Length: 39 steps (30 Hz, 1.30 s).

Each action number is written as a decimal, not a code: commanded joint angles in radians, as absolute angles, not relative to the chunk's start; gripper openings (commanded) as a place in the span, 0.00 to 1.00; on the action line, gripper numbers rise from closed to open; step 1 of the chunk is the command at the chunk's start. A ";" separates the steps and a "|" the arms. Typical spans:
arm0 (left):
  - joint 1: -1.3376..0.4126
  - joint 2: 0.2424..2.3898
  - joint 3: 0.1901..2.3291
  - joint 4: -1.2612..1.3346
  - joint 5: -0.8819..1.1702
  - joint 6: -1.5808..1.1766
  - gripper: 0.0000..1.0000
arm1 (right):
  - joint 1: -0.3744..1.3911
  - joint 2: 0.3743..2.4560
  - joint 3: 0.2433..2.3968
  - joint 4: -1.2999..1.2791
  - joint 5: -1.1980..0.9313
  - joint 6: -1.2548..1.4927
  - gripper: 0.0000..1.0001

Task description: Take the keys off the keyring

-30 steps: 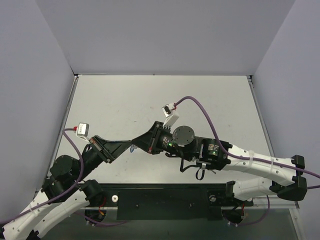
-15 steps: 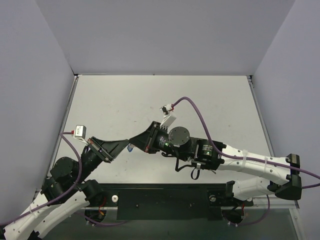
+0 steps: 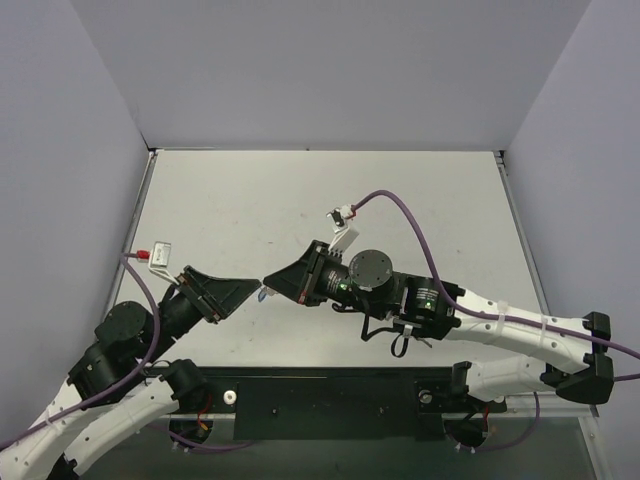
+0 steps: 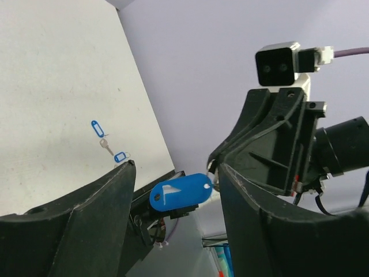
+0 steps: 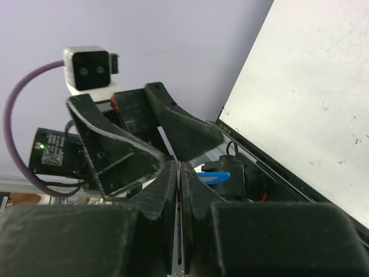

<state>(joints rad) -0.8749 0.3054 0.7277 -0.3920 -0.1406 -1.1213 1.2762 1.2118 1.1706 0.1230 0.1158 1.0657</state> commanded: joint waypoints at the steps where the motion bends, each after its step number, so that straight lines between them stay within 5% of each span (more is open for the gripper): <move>1: -0.874 0.327 0.876 -0.454 -0.078 -0.967 0.69 | 1.264 1.151 1.187 0.066 0.058 1.011 0.00; 7: -0.874 0.397 1.020 -0.546 0.050 -0.821 0.72 | 1.255 1.094 1.183 0.003 0.009 0.968 0.00; 23: -0.874 0.474 1.020 -0.347 0.504 -0.782 0.57 | 1.276 1.009 1.166 0.063 -0.218 0.936 0.00; 39: -0.874 0.489 0.939 -0.310 0.483 -0.802 0.52 | 1.315 1.023 1.169 0.054 -0.233 0.882 0.00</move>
